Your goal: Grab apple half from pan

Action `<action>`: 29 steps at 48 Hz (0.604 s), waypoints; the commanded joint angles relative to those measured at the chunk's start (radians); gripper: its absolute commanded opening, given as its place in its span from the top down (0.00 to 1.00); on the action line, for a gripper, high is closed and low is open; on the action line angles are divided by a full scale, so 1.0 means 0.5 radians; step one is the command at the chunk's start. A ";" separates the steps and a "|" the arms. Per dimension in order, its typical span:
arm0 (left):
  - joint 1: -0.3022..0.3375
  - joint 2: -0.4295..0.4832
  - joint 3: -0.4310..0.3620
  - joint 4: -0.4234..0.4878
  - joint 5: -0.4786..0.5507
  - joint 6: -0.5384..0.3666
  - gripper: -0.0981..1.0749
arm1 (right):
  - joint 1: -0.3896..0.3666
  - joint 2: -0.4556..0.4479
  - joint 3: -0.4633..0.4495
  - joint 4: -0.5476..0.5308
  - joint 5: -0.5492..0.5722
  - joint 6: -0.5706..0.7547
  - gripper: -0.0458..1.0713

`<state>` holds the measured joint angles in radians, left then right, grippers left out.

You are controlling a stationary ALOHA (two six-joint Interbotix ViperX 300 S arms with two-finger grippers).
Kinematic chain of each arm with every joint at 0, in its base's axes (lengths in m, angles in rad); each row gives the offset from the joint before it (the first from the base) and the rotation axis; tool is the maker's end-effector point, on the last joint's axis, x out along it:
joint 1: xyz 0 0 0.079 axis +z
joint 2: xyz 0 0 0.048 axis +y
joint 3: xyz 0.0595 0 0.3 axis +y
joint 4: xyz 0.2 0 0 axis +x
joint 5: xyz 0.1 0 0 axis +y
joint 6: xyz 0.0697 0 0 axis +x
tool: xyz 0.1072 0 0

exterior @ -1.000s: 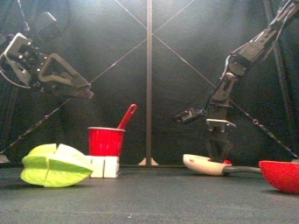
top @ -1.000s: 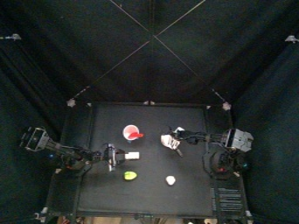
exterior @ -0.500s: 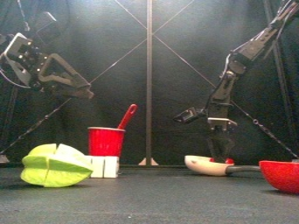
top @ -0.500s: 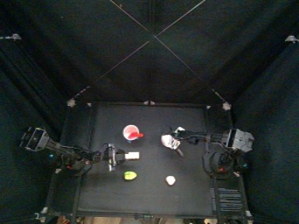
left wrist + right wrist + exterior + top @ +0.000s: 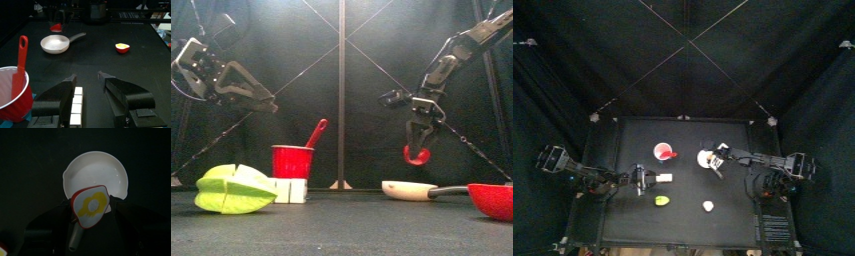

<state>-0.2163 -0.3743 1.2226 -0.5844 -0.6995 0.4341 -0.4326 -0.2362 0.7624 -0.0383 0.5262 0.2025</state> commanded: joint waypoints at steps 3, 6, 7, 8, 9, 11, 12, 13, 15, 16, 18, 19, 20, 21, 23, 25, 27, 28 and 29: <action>0.003 0.000 -0.049 0.000 -0.009 0.000 0.23 | 0.003 -0.212 0.083 0.098 -0.193 0.000 0.40; 0.000 0.000 -0.049 0.000 -0.009 0.000 0.23 | 0.009 -0.273 0.135 0.147 -0.261 0.003 0.40; 0.003 0.000 -0.049 0.000 -0.009 0.003 0.23 | 0.015 -0.288 0.150 0.163 -0.282 0.003 0.40; 0.000 0.000 -0.049 0.000 -0.009 0.000 0.23 | 0.018 -0.307 0.169 0.175 -0.304 0.000 0.40; 0.003 0.000 -0.049 0.000 -0.006 0.000 0.23 | 0.028 -0.322 0.184 0.184 -0.322 -0.003 0.40; 0.000 0.000 -0.049 0.000 -0.009 0.000 0.23 | 0.046 -0.362 0.224 0.209 -0.374 0.000 0.40; 0.003 0.000 -0.049 0.000 -0.009 0.000 0.23 | 0.052 -0.371 0.230 0.212 -0.387 0.003 0.40; 0.003 0.000 -0.049 0.000 -0.009 0.000 0.23 | 0.061 -0.393 0.252 0.221 -0.417 0.003 0.40; 0.003 0.000 -0.049 0.000 -0.009 0.000 0.23 | 0.074 -0.417 0.282 0.230 -0.460 0.006 0.40; 0.003 0.000 -0.049 0.000 -0.009 0.000 0.23 | 0.080 -0.430 0.295 0.236 -0.482 0.006 0.40; 0.003 0.000 -0.049 0.003 -0.009 0.003 0.23 | 0.092 -0.451 0.322 0.252 -0.534 0.009 0.40; 0.003 0.000 -0.049 0.003 -0.009 0.003 0.23 | 0.101 -0.457 0.334 0.258 -0.561 0.006 0.40; 0.000 0.000 -0.049 0.006 -0.009 0.000 0.23 | 0.107 -0.466 0.347 0.267 -0.589 0.006 0.40; 0.003 0.000 -0.049 0.003 -0.009 0.000 0.23 | 0.110 -0.472 0.356 0.273 -0.614 0.006 0.40; 0.003 0.000 -0.049 0.003 -0.009 0.000 0.23 | 0.123 -0.482 0.380 0.282 -0.684 0.006 0.40; 0.003 0.000 -0.052 0.003 -0.009 0.000 0.23 | 0.129 -0.485 0.396 0.288 -0.739 0.009 0.40; 0.000 0.000 -0.049 0.003 -0.009 0.003 0.23 | 0.138 -0.488 0.408 0.301 -0.798 0.009 0.40; 0.003 0.000 -0.052 0.006 -0.009 0.003 0.23 | 0.147 -0.488 0.414 0.316 -0.831 0.009 0.40; 0.003 0.000 -0.052 0.003 -0.009 0.003 0.23 | 0.156 -0.488 0.420 0.325 -0.856 0.009 0.40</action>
